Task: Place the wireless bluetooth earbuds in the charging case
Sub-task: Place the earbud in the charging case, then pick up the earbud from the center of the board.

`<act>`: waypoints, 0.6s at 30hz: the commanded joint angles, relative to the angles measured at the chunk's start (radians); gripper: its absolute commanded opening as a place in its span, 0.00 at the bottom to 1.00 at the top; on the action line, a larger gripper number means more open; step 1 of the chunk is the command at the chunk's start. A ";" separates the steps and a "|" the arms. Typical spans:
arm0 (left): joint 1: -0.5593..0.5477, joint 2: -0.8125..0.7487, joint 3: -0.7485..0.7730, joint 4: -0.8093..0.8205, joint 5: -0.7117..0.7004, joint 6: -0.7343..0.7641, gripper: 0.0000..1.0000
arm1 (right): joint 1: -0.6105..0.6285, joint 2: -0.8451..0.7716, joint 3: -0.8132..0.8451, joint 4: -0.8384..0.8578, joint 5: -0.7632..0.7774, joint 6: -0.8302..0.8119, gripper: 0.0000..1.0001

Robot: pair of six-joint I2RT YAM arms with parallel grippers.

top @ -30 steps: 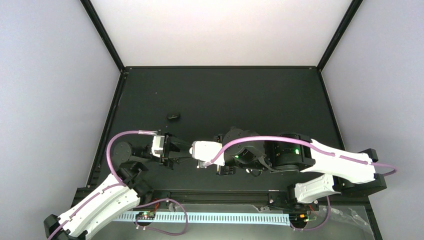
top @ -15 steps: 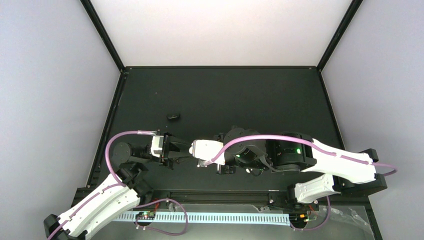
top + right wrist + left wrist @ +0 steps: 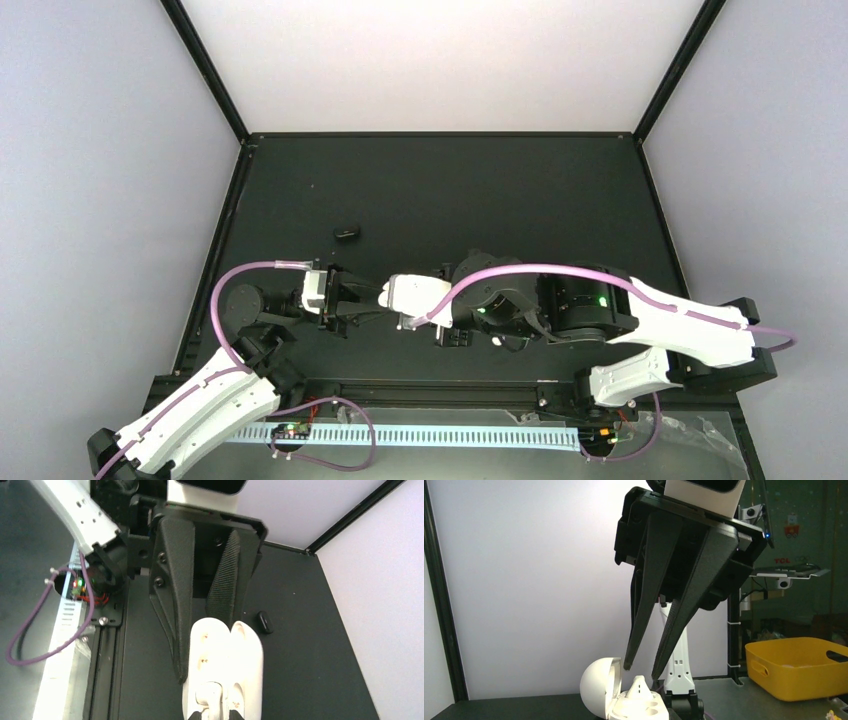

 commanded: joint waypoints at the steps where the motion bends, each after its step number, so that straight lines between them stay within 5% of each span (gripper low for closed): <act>1: -0.006 -0.006 0.007 0.022 -0.023 0.008 0.01 | 0.005 -0.083 0.036 0.082 0.031 0.059 0.17; 8: -0.008 0.005 -0.014 0.095 -0.036 -0.061 0.01 | -0.135 -0.345 -0.234 0.433 0.168 0.268 0.39; 13: -0.010 0.012 -0.047 0.203 -0.059 -0.164 0.02 | -0.480 -0.467 -0.487 0.454 -0.043 0.544 0.44; 18: -0.015 -0.005 -0.072 0.221 -0.085 -0.193 0.02 | -0.629 -0.513 -0.785 0.454 -0.163 0.727 0.46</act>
